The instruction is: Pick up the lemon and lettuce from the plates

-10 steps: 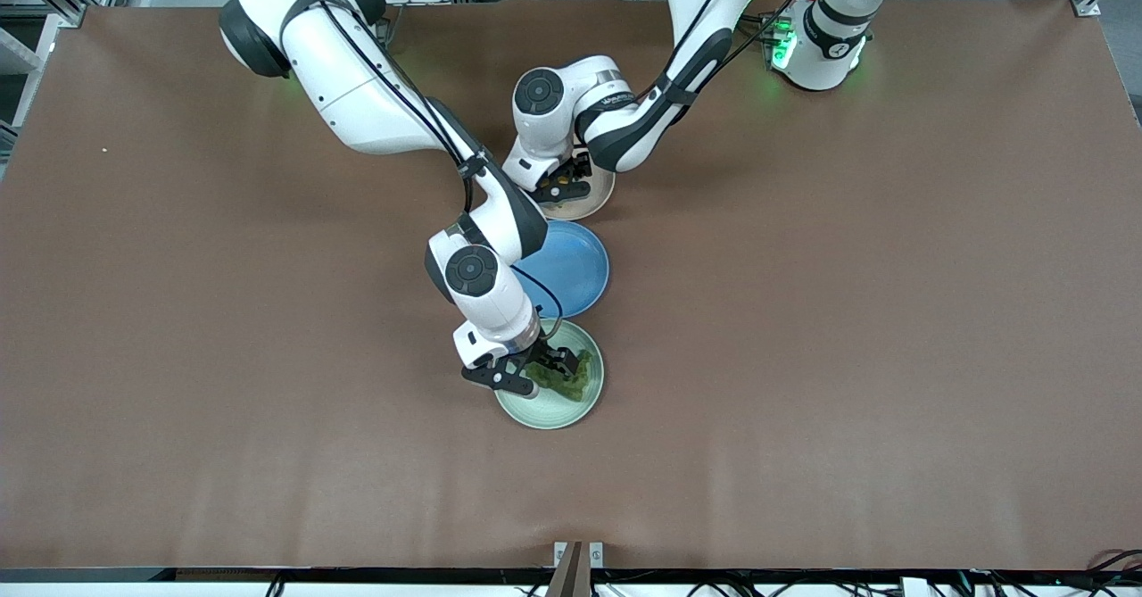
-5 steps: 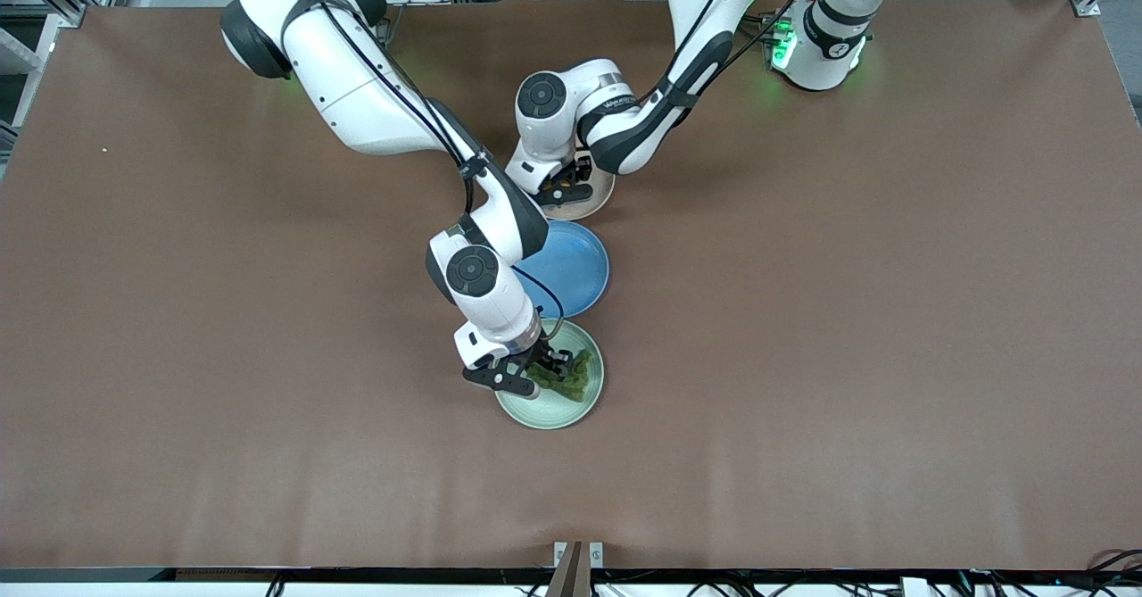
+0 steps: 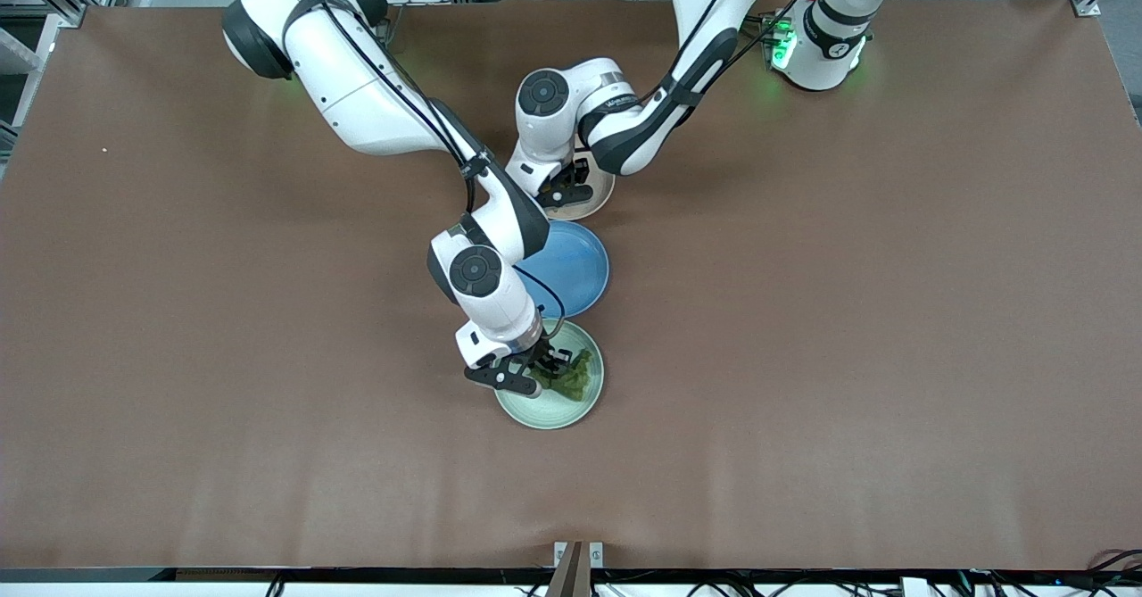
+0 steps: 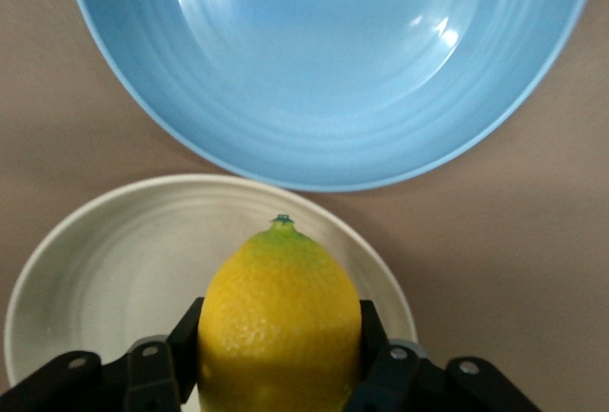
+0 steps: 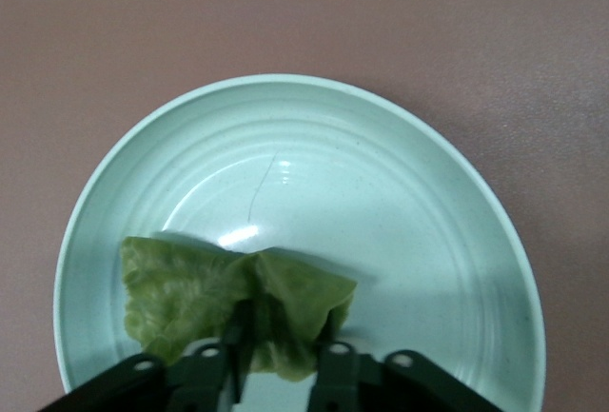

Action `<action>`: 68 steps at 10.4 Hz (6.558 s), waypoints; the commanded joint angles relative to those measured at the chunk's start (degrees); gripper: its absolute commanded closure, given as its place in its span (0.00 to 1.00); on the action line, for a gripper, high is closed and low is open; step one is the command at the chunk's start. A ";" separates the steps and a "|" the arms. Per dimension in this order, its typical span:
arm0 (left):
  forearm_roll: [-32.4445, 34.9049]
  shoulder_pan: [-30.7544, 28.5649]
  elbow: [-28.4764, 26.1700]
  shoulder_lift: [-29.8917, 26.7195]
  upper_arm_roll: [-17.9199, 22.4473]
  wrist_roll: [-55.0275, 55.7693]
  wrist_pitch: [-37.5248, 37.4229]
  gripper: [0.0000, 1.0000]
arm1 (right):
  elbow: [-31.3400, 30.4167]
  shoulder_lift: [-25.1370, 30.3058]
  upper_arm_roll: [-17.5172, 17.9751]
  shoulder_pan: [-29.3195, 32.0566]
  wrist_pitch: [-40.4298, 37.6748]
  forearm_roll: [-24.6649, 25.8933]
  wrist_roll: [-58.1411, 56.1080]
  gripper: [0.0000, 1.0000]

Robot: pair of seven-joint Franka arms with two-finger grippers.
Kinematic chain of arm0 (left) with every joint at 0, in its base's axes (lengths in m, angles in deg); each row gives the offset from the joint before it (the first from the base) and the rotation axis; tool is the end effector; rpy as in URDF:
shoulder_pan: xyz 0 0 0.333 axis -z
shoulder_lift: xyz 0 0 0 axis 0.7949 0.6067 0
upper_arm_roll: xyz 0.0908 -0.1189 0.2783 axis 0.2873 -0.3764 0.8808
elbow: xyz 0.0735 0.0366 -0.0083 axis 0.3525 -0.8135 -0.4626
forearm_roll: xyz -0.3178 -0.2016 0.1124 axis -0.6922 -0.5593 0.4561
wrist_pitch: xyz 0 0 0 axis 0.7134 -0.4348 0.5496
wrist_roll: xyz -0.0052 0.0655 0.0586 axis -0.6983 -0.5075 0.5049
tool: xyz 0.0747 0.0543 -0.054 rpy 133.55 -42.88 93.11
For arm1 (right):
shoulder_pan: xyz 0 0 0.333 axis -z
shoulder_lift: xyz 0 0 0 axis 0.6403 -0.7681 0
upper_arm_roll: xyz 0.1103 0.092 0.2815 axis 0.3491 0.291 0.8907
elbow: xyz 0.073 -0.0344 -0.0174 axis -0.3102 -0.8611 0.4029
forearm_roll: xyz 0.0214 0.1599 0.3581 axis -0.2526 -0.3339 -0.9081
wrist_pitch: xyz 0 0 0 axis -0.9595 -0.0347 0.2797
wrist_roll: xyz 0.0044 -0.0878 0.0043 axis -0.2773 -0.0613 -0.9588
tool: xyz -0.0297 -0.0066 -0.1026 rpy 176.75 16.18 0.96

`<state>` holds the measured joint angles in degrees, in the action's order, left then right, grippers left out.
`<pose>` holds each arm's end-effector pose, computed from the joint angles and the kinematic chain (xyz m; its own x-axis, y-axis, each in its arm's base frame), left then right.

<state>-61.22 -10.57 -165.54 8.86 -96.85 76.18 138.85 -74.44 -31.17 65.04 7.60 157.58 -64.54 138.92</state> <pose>0.3394 -0.5729 0.2197 0.9771 0.1912 -0.0937 0.1946 -0.9805 0.0278 0.6488 0.4377 0.1872 0.9427 -0.3069 0.1305 -0.2724 -0.9343 -0.2298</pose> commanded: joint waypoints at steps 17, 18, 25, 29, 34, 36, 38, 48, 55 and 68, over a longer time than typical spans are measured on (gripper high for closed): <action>-8.59 -34.04 0.37 -28.07 -0.35 -42.14 -27.35 0.84 | -9.18 22.15 2.22 20.07 -37.69 1.17 -42.39 0.92; -8.41 -37.21 0.72 -26.50 -0.26 -44.09 -27.35 0.85 | -13.05 24.52 2.22 22.00 -36.56 1.17 -45.12 0.92; 0.37 -45.06 9.94 -5.68 0.88 -45.95 -22.01 0.85 | -39.17 35.08 2.31 30.28 -20.30 1.09 -58.94 0.83; 2.04 -44.88 10.13 2.07 3.17 -50.68 -14.53 0.83 | -41.30 35.71 2.31 31.95 -18.79 1.00 -61.41 0.31; 3.19 -44.88 10.13 5.33 6.24 -59.13 -11.72 0.69 | -33.95 38.69 2.31 32.39 -30.70 0.82 -61.41 0.00; 3.28 -44.80 10.13 6.12 6.33 -59.76 -10.39 0.64 | -27.53 39.49 2.31 34.23 -38.97 0.38 -61.32 0.00; 4.93 -44.71 10.21 6.30 6.42 -59.76 -9.78 0.20 | -20.15 39.40 2.22 35.81 -45.40 0.47 -61.32 0.00; 5.48 -45.15 11.35 -8.44 5.63 -60.54 -15.29 0.00 | -14.92 48.96 0.20 38.28 -49.38 1.52 -60.97 0.00; 2.68 -45.23 18.48 -18.11 5.19 -61.95 -32.97 0.00 | -25.12 58.91 0.29 35.73 -43.32 2.84 -60.09 0.00; -3.57 -46.20 18.39 -32.19 5.45 -61.78 -44.23 0.00 | -28.29 60.67 -3.49 31.69 -41.11 2.49 -58.16 0.00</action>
<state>-62.99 -56.33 -146.40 -21.17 -91.51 15.97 95.49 -101.30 27.85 62.05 39.90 116.81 -62.61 79.84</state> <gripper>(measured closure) 0.000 0.000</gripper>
